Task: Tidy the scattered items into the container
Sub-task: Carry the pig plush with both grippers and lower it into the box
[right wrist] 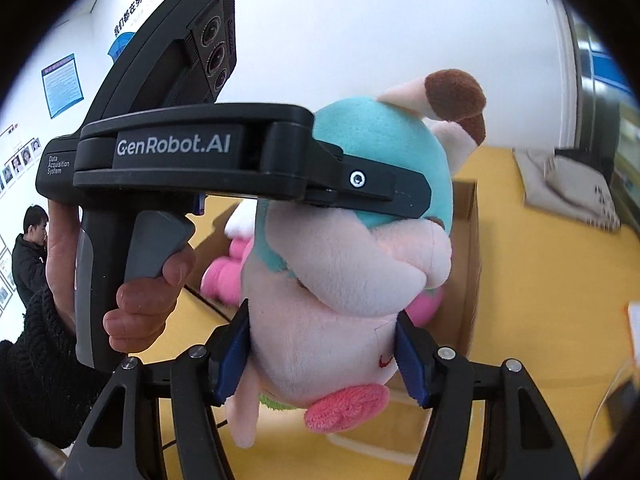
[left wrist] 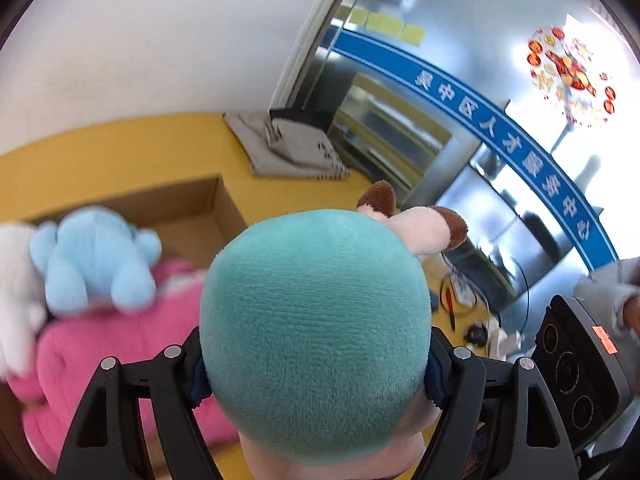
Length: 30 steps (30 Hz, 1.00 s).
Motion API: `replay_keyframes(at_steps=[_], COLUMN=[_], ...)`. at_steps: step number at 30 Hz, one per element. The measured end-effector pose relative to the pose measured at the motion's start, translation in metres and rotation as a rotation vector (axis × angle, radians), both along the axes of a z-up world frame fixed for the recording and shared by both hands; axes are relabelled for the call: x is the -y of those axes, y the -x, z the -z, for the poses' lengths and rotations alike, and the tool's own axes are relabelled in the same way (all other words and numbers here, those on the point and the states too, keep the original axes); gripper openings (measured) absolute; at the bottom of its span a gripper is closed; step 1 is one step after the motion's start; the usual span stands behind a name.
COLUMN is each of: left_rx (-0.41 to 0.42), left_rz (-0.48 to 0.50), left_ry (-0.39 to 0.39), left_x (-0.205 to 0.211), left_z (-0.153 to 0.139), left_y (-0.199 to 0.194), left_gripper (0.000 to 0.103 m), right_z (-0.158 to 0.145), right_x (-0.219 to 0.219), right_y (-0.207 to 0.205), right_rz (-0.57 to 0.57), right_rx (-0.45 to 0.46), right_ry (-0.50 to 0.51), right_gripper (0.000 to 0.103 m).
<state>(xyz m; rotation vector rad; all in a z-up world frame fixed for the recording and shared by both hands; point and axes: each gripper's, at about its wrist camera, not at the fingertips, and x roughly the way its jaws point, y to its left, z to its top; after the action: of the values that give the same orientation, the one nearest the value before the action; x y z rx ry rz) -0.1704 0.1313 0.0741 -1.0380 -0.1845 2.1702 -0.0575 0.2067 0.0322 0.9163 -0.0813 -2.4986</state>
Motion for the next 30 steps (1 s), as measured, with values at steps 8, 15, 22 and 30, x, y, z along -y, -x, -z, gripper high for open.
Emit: replay_keyframes(at_steps=[8,15,22,30], left_rx=[-0.030,0.214,0.344,0.422], left_rz=[-0.085,-0.098,-0.143,-0.153], left_ry=[0.019,0.071,0.087,0.190], left_x=[-0.015,-0.026,-0.036,-0.052], left_z=[-0.019,0.083,0.147,0.169], left_y=[0.120,0.203,0.224,0.237], left_gripper=[0.084,0.085,0.087,0.088], right_z=[-0.039,0.042,0.076,0.040], right_x=[-0.021,-0.040,-0.054,-0.053], right_y=[0.128,0.212,0.228,0.186], right_rz=[-0.031,-0.012,0.032,0.154], right_rx=[0.046,0.292,0.313,0.159], right_ry=[0.041,0.084,0.071,-0.062], right_gripper=[0.064,0.064,0.064,0.066])
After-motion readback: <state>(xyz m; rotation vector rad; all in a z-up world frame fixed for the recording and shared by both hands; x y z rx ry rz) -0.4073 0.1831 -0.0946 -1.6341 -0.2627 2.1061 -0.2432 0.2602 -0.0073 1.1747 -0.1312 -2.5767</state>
